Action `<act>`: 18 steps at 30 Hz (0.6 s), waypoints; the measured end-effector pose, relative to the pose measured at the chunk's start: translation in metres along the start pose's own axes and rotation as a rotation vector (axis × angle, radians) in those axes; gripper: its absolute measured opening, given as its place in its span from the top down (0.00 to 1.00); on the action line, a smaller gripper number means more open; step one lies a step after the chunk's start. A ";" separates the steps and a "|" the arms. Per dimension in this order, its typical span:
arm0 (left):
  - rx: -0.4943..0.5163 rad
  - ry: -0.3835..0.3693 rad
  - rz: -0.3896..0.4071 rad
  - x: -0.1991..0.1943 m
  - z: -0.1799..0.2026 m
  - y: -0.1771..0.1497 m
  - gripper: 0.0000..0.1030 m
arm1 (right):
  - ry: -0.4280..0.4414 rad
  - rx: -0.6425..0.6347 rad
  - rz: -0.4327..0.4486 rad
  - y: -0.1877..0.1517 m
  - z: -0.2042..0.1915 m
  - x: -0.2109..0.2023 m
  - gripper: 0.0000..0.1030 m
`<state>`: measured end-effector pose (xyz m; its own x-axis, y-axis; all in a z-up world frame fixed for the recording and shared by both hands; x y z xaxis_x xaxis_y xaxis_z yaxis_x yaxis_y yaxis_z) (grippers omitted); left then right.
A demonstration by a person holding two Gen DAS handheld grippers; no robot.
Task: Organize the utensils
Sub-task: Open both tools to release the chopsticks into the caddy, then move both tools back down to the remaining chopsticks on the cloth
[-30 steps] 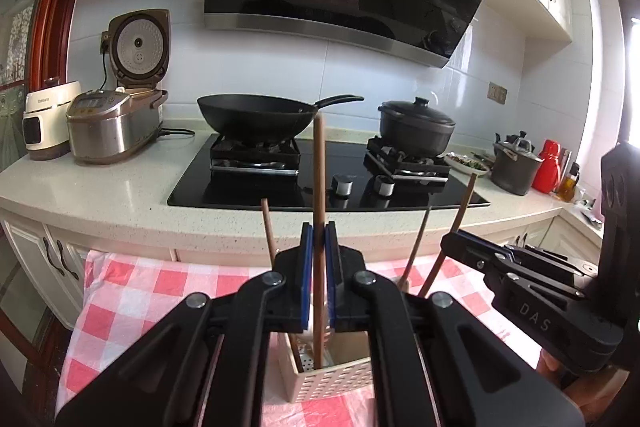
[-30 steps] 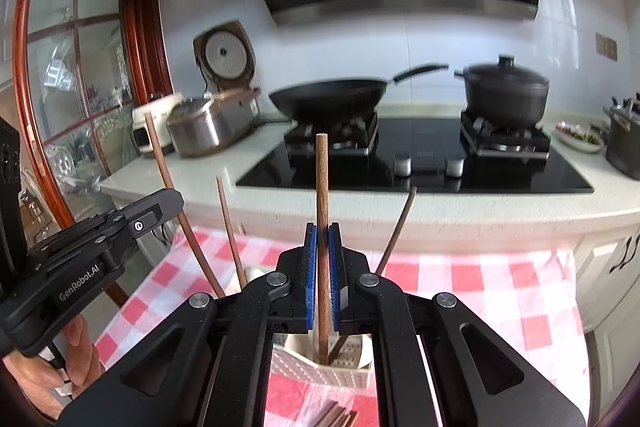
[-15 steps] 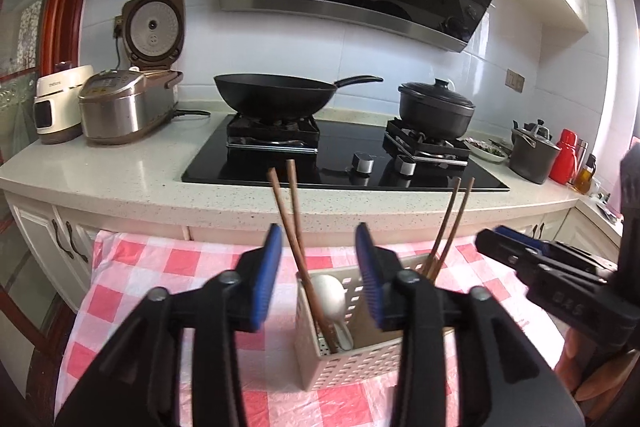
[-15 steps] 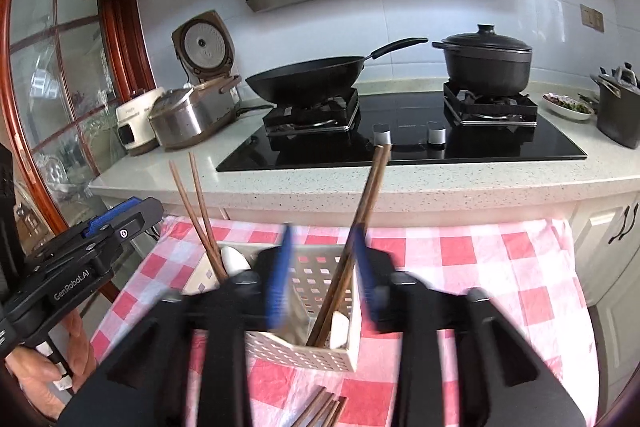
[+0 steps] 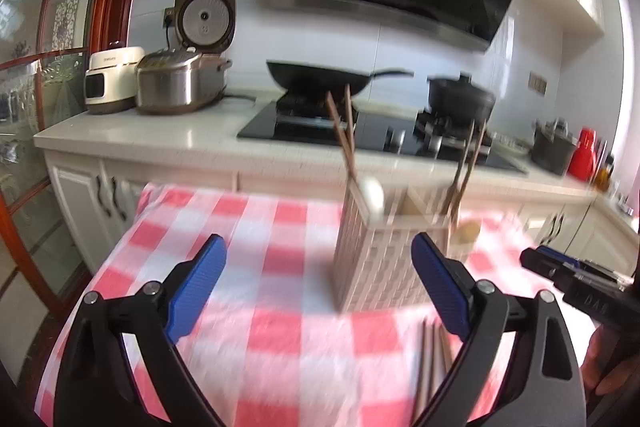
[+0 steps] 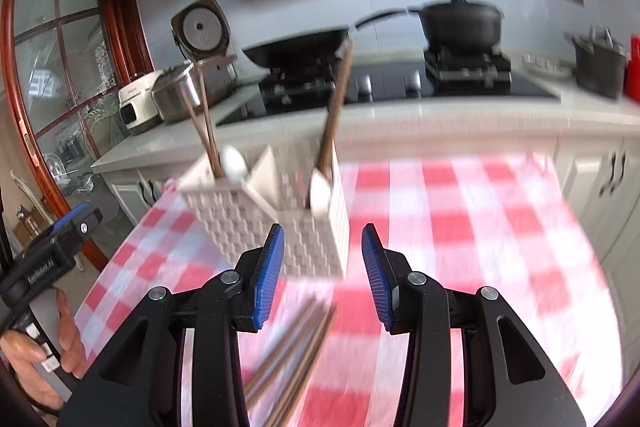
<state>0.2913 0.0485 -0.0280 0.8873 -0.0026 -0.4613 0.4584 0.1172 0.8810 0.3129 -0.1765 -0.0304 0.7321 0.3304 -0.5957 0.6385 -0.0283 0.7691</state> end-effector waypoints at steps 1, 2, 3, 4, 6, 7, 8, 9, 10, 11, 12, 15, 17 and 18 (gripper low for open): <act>0.009 0.009 -0.013 -0.001 0.000 -0.010 0.11 | 0.001 0.017 -0.011 -0.009 0.002 0.001 0.61; 0.017 0.015 -0.033 -0.003 -0.001 -0.021 0.11 | 0.003 0.035 -0.023 -0.018 0.006 0.001 0.61; 0.019 0.017 -0.046 -0.004 -0.002 -0.030 0.11 | 0.003 0.052 -0.035 -0.026 0.008 0.002 0.61; 0.018 0.016 -0.063 -0.005 -0.003 -0.038 0.11 | 0.000 0.068 -0.047 -0.034 0.011 0.002 0.61; 0.021 0.013 -0.091 -0.007 -0.004 -0.054 0.11 | -0.018 0.091 -0.066 -0.050 0.018 0.003 0.61; 0.025 0.014 -0.099 -0.007 -0.005 -0.060 0.11 | -0.021 0.101 -0.075 -0.055 0.020 0.004 0.61; 0.029 0.016 -0.107 -0.008 -0.006 -0.065 0.11 | -0.020 0.110 -0.083 -0.060 0.021 0.003 0.61; 0.033 0.016 -0.119 -0.009 -0.006 -0.071 0.11 | -0.021 0.115 -0.089 -0.065 0.023 0.002 0.61; 0.035 0.015 -0.129 -0.010 -0.006 -0.077 0.11 | -0.027 0.116 -0.092 -0.069 0.024 0.001 0.61; 0.037 0.014 -0.135 -0.011 -0.005 -0.080 0.11 | -0.032 0.115 -0.095 -0.073 0.024 0.000 0.61; 0.039 0.016 -0.141 -0.011 -0.006 -0.085 0.11 | -0.035 0.116 -0.100 -0.077 0.024 -0.001 0.61; 0.038 0.022 -0.164 -0.012 -0.006 -0.096 0.11 | -0.050 0.112 -0.108 -0.085 0.023 -0.002 0.61; 0.031 0.019 -0.172 -0.014 -0.007 -0.100 0.11 | -0.055 0.116 -0.114 -0.089 0.024 -0.002 0.61; 0.028 0.016 -0.172 -0.016 -0.007 -0.102 0.11 | -0.053 0.120 -0.116 -0.090 0.023 -0.003 0.61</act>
<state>0.2301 0.0436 -0.1113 0.7946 -0.0047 -0.6071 0.6051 0.0883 0.7913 0.2589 -0.1971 -0.1032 0.6615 0.2876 -0.6926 0.7407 -0.1063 0.6634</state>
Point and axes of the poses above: each gripper's, at about its wrist camera, not at the fingertips, and x roughly the way its jaws point, z to its right, y to its top, the point moved 5 cm from there along x, roughly the way its jaws point, and after that the axes turned 3 degrees about -z, right-handed, at the moved point
